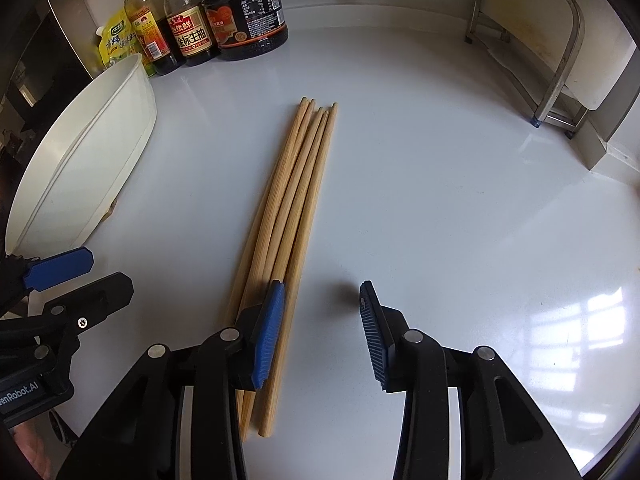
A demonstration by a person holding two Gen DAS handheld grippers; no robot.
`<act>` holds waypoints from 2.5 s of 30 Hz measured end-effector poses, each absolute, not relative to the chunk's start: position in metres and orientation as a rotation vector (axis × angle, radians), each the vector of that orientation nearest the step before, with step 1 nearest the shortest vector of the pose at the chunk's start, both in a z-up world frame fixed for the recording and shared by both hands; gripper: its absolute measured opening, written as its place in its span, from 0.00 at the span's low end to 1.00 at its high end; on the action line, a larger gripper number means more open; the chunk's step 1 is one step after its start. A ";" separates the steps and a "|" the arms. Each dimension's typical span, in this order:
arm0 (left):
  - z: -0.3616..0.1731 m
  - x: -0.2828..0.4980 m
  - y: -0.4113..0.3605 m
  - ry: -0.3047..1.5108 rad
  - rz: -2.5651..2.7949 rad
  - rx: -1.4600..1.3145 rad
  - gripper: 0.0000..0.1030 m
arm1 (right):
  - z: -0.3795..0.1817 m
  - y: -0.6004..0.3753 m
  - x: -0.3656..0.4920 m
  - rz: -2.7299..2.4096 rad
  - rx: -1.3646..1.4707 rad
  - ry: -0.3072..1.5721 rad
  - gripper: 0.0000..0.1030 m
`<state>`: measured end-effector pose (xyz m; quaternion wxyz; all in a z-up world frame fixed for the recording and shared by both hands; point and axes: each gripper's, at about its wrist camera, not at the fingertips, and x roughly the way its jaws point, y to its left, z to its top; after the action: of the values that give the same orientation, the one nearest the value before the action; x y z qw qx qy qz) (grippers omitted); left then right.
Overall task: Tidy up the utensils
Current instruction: 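Move both open tools back to the chopstick bundle, then close the left tool on a chopstick while the right tool grasps another, then lift both held chopsticks and carry them over the basin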
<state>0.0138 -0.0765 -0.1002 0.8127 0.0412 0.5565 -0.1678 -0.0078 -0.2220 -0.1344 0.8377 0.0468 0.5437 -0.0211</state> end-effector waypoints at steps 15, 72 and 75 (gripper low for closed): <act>-0.119 0.018 -0.115 1.200 -0.400 0.093 0.57 | -0.136 -0.269 -0.021 -0.096 0.154 1.126 0.36; -0.128 0.045 -0.149 1.203 -0.393 0.160 0.07 | -0.141 -0.259 -0.005 -0.053 0.029 1.098 0.06; -0.125 0.042 -0.145 1.221 -0.410 0.138 0.07 | -0.138 -0.266 -0.009 -0.058 0.096 1.100 0.06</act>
<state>0.0424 -0.1455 -0.1250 0.7975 0.0644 0.5687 -0.1908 -0.0092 -0.2662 -0.1378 0.8510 0.0454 0.5225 -0.0276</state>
